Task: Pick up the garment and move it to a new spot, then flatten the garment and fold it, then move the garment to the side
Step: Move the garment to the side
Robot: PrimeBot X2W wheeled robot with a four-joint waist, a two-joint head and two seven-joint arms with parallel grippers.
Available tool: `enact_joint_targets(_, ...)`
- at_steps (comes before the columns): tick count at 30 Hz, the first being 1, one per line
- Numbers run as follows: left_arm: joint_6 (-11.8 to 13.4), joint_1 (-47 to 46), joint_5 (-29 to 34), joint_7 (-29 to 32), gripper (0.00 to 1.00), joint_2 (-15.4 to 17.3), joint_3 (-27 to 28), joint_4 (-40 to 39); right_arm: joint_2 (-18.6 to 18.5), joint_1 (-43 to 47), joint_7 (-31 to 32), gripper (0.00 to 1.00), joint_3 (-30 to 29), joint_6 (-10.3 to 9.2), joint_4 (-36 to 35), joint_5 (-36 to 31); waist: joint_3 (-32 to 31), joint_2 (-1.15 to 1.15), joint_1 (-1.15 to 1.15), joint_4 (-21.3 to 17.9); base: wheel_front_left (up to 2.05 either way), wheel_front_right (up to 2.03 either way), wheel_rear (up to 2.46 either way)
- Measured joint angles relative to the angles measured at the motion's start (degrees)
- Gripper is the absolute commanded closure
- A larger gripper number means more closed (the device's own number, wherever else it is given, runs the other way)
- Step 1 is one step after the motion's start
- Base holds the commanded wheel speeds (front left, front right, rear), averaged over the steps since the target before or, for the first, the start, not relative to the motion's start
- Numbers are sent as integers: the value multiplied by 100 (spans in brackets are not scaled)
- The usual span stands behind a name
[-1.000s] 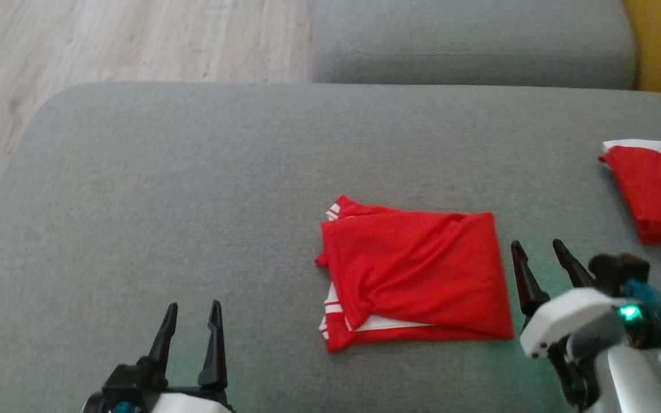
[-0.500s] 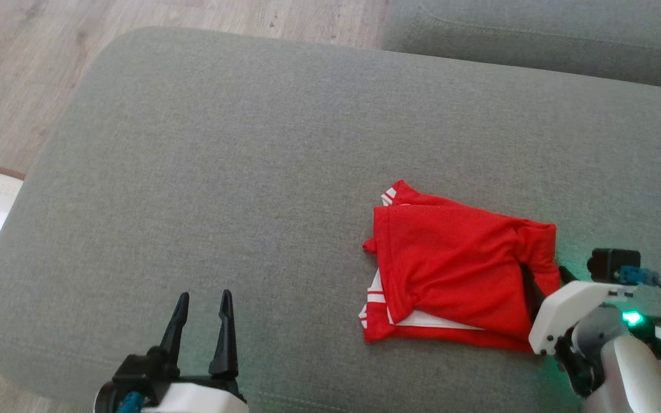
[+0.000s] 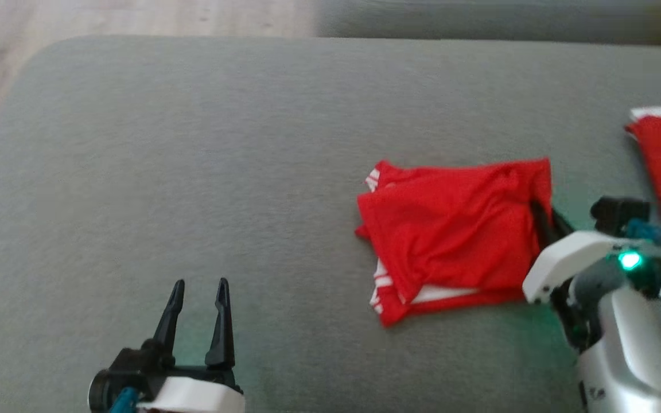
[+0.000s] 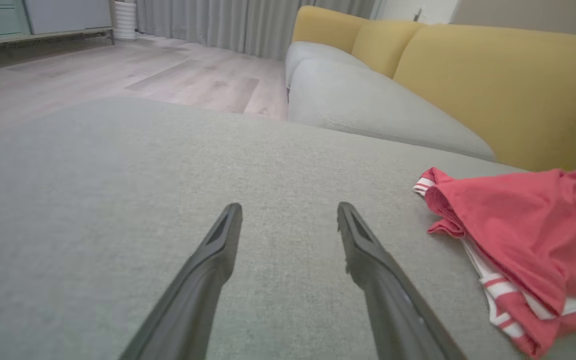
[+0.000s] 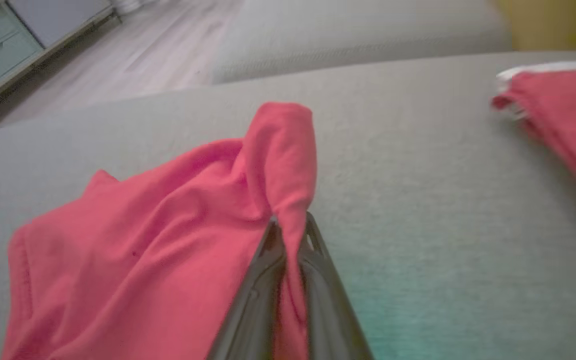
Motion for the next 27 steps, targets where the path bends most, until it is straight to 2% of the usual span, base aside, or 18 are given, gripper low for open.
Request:
enact_joint_targets(10, -89, -670, 213, 1, 0, 51, 7, -23, -148, -319, -89, 100, -211, 0, -637, -15, 500, 0, 0, -1294, 0, 0, 0)
enact_joint_targets(15, -132, -892, 275, 25, 0, 69, -35, 12, -163, -549, -101, 100, -203, 0, -709, -13, 812, 0, 1, -1747, 0, 0, 0)
enact_joint_targets(20, -130, -925, 278, 26, 0, 74, -62, 70, -207, -871, -94, 100, 1, 0, -703, -14, 954, 0, 1, -1879, 0, 0, 0)
enact_joint_targets(27, -122, -908, 266, 25, 0, 68, -42, 109, -513, -1703, 346, 100, 118, 0, -776, 40, 821, 0, 0, -1619, 0, 0, 0)
